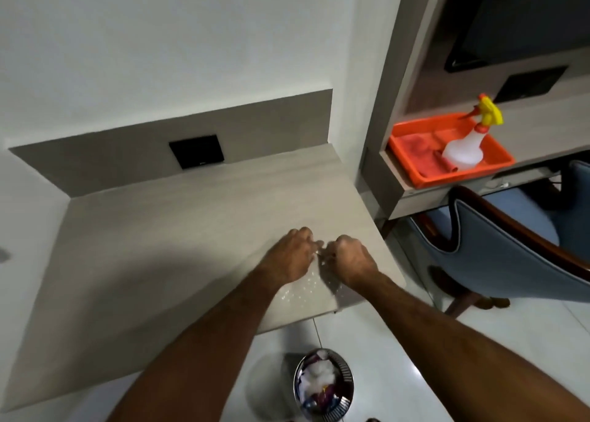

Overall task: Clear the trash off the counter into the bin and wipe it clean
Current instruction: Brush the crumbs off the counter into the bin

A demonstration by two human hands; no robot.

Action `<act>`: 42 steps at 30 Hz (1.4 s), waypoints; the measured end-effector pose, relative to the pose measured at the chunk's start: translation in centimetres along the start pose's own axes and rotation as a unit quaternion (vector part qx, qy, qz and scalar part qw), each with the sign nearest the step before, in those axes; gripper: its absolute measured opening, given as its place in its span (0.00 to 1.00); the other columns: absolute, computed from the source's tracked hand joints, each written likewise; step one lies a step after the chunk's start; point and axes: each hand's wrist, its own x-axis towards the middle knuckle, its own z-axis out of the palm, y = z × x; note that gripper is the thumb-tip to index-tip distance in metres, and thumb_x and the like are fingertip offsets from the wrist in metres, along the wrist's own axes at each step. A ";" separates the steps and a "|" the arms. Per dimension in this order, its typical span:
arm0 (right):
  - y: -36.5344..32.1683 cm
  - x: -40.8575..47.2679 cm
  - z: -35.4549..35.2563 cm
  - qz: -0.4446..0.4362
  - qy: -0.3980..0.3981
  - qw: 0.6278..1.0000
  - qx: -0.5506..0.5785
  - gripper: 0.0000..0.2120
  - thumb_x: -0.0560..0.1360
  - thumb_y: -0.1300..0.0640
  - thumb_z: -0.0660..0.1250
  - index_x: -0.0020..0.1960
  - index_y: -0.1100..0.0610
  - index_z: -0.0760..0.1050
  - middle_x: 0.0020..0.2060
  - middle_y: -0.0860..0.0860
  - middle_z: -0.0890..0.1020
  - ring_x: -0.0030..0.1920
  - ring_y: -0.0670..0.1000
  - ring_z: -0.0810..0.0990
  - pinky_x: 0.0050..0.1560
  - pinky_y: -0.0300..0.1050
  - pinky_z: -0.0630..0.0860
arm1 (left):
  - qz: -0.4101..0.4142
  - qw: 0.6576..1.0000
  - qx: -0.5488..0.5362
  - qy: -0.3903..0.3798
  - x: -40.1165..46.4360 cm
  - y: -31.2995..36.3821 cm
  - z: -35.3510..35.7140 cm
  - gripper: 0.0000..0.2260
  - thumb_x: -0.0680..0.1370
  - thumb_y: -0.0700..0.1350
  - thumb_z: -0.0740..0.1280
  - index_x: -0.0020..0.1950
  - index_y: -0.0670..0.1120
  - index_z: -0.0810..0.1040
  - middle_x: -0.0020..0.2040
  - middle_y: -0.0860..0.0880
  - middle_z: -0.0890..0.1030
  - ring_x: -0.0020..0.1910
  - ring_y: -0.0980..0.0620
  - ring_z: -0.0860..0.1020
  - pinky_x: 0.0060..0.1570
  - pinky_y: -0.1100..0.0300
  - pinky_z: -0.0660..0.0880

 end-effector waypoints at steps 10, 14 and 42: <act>0.8 1.2 0.6 -0.007 -0.050 0.999 -0.011 0.06 0.73 0.61 0.69 0.45 0.53 0.84 0.45 0.54 0.85 0.45 0.56 0.84 0.47 0.46 0.82 | -0.041 0.998 -0.019 0.032 0.8 -0.3 3.0 0.10 0.77 0.43 0.61 0.49 0.47 0.82 0.49 0.45 0.81 0.51 0.43 0.78 0.52 0.51 0.77; 0.8 1.1 0.5 -0.041 -0.064 0.997 -0.026 0.07 0.73 0.57 0.69 0.49 0.54 0.83 0.49 0.55 0.83 0.48 0.57 0.83 0.51 0.48 0.82 | -0.085 0.996 -0.017 -0.015 0.5 1.6 1.6 0.11 0.75 0.42 0.58 0.47 0.45 0.80 0.50 0.43 0.81 0.53 0.42 0.77 0.55 0.51 0.72; 23.3 -9.4 44.1 0.163 -0.174 0.971 0.017 0.08 0.75 0.58 0.62 0.48 0.61 0.78 0.44 0.60 0.83 0.44 0.62 0.83 0.38 0.44 0.67 | -0.413 0.879 -0.206 -0.119 -16.1 7.7 45.2 0.10 0.78 0.46 0.60 0.45 0.42 0.77 0.45 0.40 0.82 0.46 0.39 0.80 0.41 0.51 0.75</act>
